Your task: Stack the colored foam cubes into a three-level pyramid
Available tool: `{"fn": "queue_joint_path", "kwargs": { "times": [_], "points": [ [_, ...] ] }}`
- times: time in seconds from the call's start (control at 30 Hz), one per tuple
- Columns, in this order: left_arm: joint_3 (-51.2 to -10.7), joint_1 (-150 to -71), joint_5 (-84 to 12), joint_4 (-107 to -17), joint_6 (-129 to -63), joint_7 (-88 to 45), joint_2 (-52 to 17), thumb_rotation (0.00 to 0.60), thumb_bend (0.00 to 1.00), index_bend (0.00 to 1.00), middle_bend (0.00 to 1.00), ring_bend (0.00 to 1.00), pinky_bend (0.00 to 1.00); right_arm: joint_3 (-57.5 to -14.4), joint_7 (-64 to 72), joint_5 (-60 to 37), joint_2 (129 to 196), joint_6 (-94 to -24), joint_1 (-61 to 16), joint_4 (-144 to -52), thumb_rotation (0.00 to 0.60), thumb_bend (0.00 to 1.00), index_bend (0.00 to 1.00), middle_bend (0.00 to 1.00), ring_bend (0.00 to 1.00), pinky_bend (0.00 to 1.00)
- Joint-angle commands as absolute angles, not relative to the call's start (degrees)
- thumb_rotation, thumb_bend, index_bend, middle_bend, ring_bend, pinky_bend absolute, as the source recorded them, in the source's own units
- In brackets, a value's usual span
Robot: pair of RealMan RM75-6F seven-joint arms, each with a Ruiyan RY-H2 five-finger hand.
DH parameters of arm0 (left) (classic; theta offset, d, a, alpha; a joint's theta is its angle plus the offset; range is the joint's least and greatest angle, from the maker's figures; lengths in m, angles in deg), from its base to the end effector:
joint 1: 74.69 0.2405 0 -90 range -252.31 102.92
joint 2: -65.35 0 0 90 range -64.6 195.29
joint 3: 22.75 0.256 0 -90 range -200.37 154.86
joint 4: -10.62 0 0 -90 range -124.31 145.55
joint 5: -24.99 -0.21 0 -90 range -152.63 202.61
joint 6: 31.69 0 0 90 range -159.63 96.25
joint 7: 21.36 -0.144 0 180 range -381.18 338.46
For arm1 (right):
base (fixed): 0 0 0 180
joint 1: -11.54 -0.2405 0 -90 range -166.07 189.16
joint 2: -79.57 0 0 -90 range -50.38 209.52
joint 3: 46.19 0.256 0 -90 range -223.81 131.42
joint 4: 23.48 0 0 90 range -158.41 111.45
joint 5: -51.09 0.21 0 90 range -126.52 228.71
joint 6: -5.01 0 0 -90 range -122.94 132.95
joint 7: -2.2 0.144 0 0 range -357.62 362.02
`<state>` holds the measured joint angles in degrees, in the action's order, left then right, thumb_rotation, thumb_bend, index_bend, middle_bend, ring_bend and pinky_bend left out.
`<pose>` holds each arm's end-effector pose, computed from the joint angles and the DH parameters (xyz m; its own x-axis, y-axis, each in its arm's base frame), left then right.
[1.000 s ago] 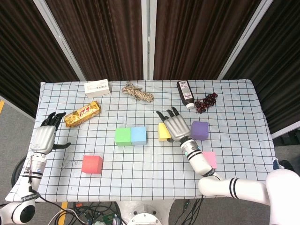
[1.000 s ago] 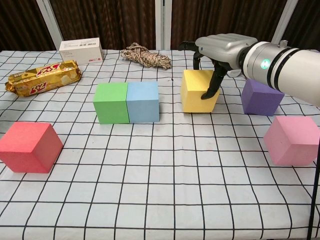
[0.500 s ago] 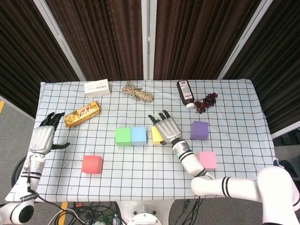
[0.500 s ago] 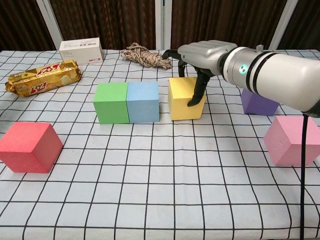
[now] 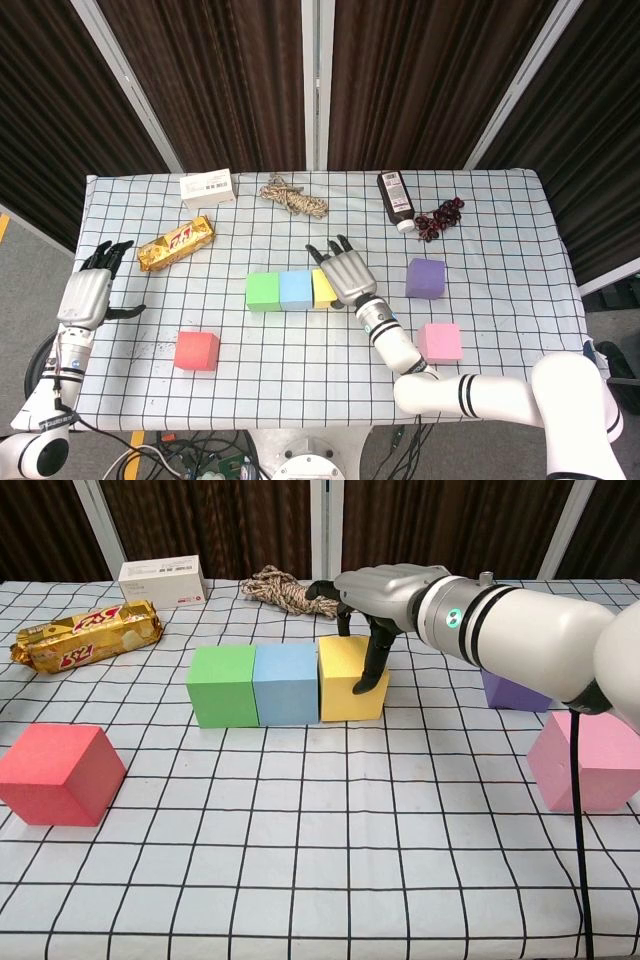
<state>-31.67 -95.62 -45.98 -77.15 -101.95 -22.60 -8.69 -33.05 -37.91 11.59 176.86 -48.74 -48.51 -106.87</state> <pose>-0.2792 0.2849 0.1011 0.2678 0.0860 0.9596 0.9635 -0.0215 -0.2669 -0.0532 -0.3653 -0.0642 0.5593 -0.2843 0.7787 -0.7995 -0.4332 0.4161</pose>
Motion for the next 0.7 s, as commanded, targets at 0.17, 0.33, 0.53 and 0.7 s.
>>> {"fn": "queue_joint_path", "kwargs": {
  "times": [0.17,0.33,0.53,0.7],
  "points": [
    [-31.7,-95.5,-45.8,-76.8,-101.5,-22.1,-8.6,0.600,0.00,0.08,0.10,0.03,0.18,-32.5,-38.6,13.4,178.1,-48.9,-49.7,-106.2,0.600,0.12,0.00,0.48,0.10,0.00],
    [-31.7,-95.4,-45.8,-76.5,-101.2,-21.6,-8.7,0.600,0.00,0.08,0.10,0.03,0.18,-32.6,-39.2,14.2,178.1,-49.6,-50.1,-106.4,0.600,0.12,0.00,0.48,0.10,0.00],
    [-31.7,-95.4,-45.8,-76.3,-100.9,-21.4,-8.8,0.600,0.00,0.08,0.10,0.03,0.18,-32.7,-39.7,15.1,177.9,-49.7,-50.4,-106.5,0.600,0.12,0.00,0.48,0.10,0.00],
    [-31.8,-95.4,-45.8,-76.2,-100.9,-21.4,-8.8,0.600,0.00,0.08,0.10,0.03,0.18,-32.8,-39.7,15.4,178.1,-49.5,-50.7,-106.1,0.600,0.12,0.00,0.48,0.10,0.00]
  ]
}}
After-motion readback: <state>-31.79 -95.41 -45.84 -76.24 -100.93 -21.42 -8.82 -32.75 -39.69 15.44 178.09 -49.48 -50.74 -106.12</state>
